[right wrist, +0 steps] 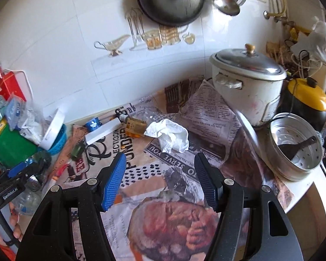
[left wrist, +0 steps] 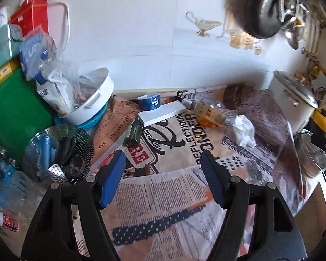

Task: Collect trash
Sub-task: 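Grasp the white tissue with the right tool while the left tool grasps the green pump bottle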

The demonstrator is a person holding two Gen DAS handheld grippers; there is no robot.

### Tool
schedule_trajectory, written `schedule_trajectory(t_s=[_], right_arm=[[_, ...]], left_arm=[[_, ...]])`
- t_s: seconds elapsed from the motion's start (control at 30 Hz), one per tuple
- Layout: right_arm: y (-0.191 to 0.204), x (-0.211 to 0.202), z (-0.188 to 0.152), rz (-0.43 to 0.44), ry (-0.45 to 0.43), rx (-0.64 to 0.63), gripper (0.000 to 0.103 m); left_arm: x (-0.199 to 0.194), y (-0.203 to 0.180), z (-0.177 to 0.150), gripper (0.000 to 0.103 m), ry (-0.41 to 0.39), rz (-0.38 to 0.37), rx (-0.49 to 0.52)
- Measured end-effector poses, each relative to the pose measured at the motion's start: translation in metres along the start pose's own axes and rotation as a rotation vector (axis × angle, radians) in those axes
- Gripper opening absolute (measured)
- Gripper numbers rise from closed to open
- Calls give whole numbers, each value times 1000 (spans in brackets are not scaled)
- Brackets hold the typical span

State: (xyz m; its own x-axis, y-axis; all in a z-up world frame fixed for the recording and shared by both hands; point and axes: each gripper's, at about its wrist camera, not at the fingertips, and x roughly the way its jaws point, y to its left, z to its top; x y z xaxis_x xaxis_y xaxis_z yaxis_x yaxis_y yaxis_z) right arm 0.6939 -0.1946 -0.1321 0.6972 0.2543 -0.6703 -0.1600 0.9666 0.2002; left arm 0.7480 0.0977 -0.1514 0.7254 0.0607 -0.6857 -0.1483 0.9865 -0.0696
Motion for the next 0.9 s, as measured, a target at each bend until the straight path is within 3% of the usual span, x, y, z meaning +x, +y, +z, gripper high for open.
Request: schedule_trajectory(t_s=[0.37, 0.7, 0.9], right_arm=[[-23, 126, 39, 22, 186, -45, 61], [-40, 203, 42, 37, 322, -47, 61], [-44, 231, 38, 77, 377, -38, 61]], left_arm=[[143, 27, 38, 70, 137, 137, -92], [211, 49, 48, 70, 196, 243, -105], [236, 55, 42, 70, 224, 256, -122]])
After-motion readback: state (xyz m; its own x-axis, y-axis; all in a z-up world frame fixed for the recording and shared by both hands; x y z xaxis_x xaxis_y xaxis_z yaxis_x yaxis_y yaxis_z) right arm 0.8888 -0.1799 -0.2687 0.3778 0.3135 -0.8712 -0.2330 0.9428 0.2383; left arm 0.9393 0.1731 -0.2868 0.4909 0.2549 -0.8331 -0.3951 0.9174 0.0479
